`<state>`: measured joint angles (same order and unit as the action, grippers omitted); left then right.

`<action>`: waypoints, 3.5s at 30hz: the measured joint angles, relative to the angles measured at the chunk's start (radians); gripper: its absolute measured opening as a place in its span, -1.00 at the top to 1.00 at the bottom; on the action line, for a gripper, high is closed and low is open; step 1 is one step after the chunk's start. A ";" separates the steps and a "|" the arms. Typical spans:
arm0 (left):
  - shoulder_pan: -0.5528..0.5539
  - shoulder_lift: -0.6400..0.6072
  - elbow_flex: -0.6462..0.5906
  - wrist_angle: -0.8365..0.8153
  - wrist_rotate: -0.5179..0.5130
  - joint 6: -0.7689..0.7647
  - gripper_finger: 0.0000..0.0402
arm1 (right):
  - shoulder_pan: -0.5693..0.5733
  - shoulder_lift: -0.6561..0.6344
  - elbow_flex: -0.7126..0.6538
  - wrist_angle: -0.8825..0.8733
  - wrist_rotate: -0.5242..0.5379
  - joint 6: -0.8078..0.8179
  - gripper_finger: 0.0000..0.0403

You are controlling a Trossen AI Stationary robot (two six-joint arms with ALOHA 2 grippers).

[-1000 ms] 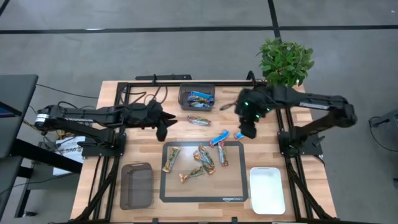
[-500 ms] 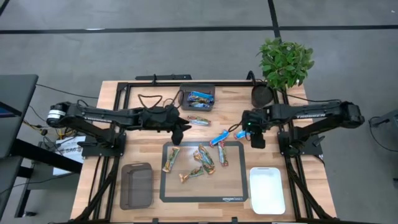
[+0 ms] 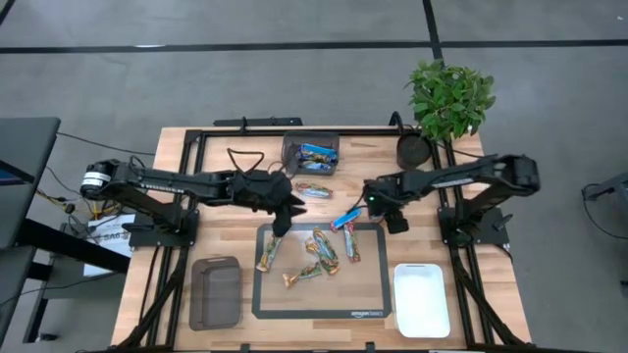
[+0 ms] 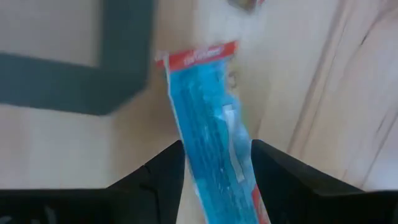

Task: Pick and place Granola Bars by type
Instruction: Put the top right red snack bar into the white bin, then put the top red snack bar into the white bin

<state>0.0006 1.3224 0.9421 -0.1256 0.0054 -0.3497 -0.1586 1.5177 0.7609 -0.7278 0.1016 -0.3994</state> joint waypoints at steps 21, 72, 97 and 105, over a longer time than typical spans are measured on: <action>-0.017 0.000 0.000 0.010 0.066 -0.001 0.42 | -0.058 0.022 0.047 0.002 -0.092 0.081 0.78; -0.045 0.000 0.000 0.138 0.549 0.070 0.42 | 0.706 -0.026 0.380 -0.389 -0.623 1.327 0.29; -0.045 0.000 -0.001 0.088 -0.012 -0.075 0.42 | 0.121 -0.005 0.378 -0.186 -0.149 1.043 0.05; -0.045 0.000 -0.002 0.043 -0.047 -0.084 0.42 | 0.044 0.120 0.380 -0.185 -0.155 0.669 0.04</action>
<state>-0.0442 1.3220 0.9405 -0.0826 -0.0414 -0.4335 -0.1144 1.6373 1.1408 -0.9128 -0.0537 0.2700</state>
